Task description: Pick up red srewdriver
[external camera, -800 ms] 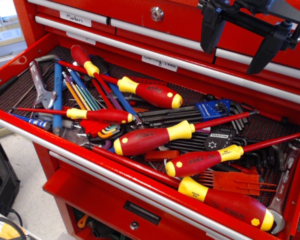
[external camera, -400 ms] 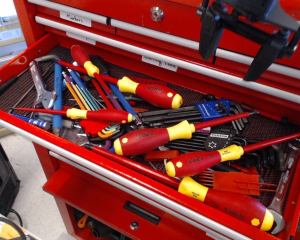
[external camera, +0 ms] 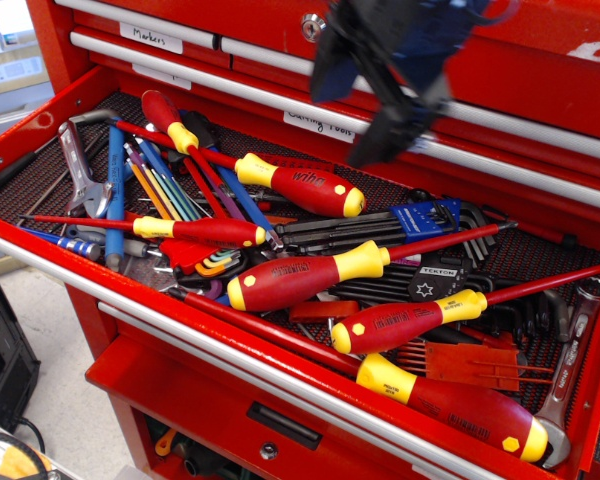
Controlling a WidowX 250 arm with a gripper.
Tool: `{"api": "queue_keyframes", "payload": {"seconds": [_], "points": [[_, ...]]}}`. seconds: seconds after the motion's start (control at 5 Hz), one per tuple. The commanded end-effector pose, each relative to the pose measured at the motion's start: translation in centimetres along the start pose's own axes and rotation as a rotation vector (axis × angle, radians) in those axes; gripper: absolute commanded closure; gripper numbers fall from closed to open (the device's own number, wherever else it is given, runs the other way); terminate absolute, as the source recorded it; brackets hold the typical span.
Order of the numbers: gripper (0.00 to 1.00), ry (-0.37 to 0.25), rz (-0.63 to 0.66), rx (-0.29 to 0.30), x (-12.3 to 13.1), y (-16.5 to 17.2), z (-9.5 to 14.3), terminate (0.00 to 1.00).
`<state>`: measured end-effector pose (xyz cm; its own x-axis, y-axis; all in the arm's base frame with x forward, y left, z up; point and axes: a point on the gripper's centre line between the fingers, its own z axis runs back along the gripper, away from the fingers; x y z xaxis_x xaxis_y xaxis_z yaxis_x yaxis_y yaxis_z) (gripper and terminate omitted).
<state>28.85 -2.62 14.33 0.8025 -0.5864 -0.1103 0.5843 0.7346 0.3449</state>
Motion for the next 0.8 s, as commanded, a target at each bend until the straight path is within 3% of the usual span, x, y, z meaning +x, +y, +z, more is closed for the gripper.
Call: {"api": "queue_keyframes", "payload": {"seconds": [0.0, 0.4, 0.6], "points": [[0.00, -0.217, -0.284, 0.162, -1.5, 4.6, -2.1, 0.00], [0.00, -0.322, -0.399, 0.148, -1.4, 7.2, -6.0, 0.00], [0.00, -0.318, -0.462, 0.145, -0.6, 8.0, -7.2, 0.00]]}}
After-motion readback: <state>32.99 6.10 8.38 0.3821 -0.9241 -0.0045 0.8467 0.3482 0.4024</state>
